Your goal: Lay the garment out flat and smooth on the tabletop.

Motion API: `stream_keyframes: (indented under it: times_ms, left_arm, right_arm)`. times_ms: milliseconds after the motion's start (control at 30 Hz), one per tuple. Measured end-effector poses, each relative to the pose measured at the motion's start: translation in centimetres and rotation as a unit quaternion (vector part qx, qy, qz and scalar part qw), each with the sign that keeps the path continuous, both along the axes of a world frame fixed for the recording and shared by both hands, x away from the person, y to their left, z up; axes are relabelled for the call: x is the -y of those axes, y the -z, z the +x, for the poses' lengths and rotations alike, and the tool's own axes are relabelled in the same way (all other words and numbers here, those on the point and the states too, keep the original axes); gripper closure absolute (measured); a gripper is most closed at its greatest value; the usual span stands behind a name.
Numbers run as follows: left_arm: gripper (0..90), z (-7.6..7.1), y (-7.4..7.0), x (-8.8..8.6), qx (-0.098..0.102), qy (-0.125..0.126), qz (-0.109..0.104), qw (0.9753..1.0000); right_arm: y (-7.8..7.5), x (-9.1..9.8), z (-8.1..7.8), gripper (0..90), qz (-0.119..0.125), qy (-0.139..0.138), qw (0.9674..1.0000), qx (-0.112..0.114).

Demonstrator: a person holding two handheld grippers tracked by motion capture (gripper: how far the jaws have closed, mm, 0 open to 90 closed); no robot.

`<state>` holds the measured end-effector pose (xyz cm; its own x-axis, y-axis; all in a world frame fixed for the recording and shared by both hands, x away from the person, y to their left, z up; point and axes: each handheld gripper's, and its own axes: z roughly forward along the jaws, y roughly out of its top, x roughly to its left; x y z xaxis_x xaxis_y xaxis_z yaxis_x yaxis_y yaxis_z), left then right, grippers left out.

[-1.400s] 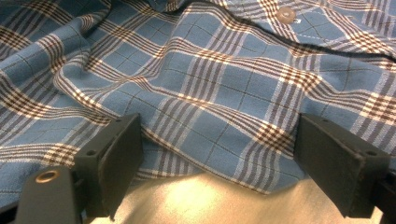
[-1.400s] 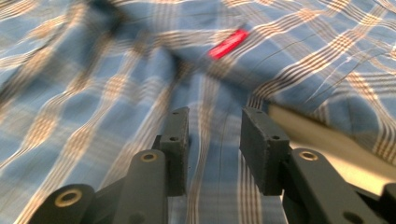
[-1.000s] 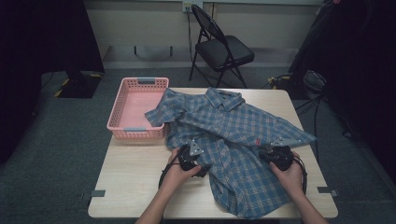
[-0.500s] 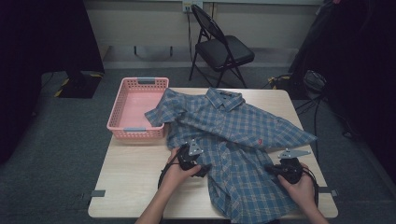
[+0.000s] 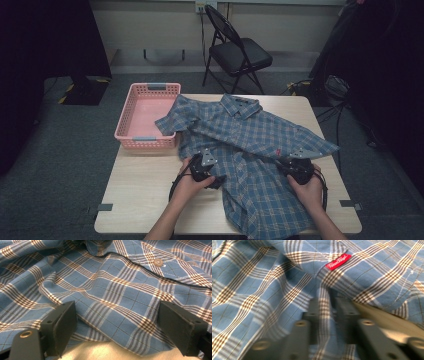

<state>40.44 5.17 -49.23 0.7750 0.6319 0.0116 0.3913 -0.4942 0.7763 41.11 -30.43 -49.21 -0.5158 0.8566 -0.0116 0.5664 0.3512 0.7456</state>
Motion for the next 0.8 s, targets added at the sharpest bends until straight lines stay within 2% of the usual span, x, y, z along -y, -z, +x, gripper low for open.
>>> stream_keyframes:
  times_ms: [67, 133, 400, 533, 600, 667, 733, 800]
  left_arm:
    - [15.8, -0.1, 0.0, 0.0, 0.0, -0.001, 0.0, 1.0]
    - [15.8, -0.1, 0.0, -0.1, 0.0, 0.0, 0.002, 1.0]
    - [15.8, -0.1, -0.2, -0.1, 0.001, 0.001, 0.001, 1.0]
    - [16.3, 0.1, -0.4, -0.3, 0.004, -0.003, -0.002, 1.0]
    - [16.5, 0.1, -0.4, -0.2, 0.004, -0.002, 0.002, 1.0]
    - [16.7, 0.1, -0.3, 0.0, 0.004, 0.0, 0.004, 1.0]
    - [16.8, 0.1, -0.2, 0.1, 0.003, 0.002, 0.005, 1.0]
    - [16.8, 0.2, -0.1, 0.2, 0.002, 0.003, 0.004, 1.0]
  right_arm:
    - [-0.1, 0.3, -0.1, 86.6, 0.008, -0.008, 0.9999, -0.011]
    - [-0.2, 0.5, -0.4, 88.1, 0.012, -0.018, 0.9996, -0.019]
    - [-0.7, 1.0, -3.4, 88.6, 0.009, -0.057, 0.9973, -0.046]
    - [-1.0, 1.8, -5.1, 86.9, 0.01, -0.066, 0.9962, -0.056]
    - [-1.3, 2.2, -5.5, 78.5, 0.017, -0.054, 0.9976, -0.041]
    - [-1.7, 2.3, -5.3, 74.3, 0.024, -0.038, 0.9988, -0.021]
    - [-2.1, 2.3, -4.7, 69.5, 0.037, -0.024, 0.999, -0.005]
    - [-2.1, 1.9, -3.7, 68.9, 0.028, -0.014, 0.9995, -0.003]
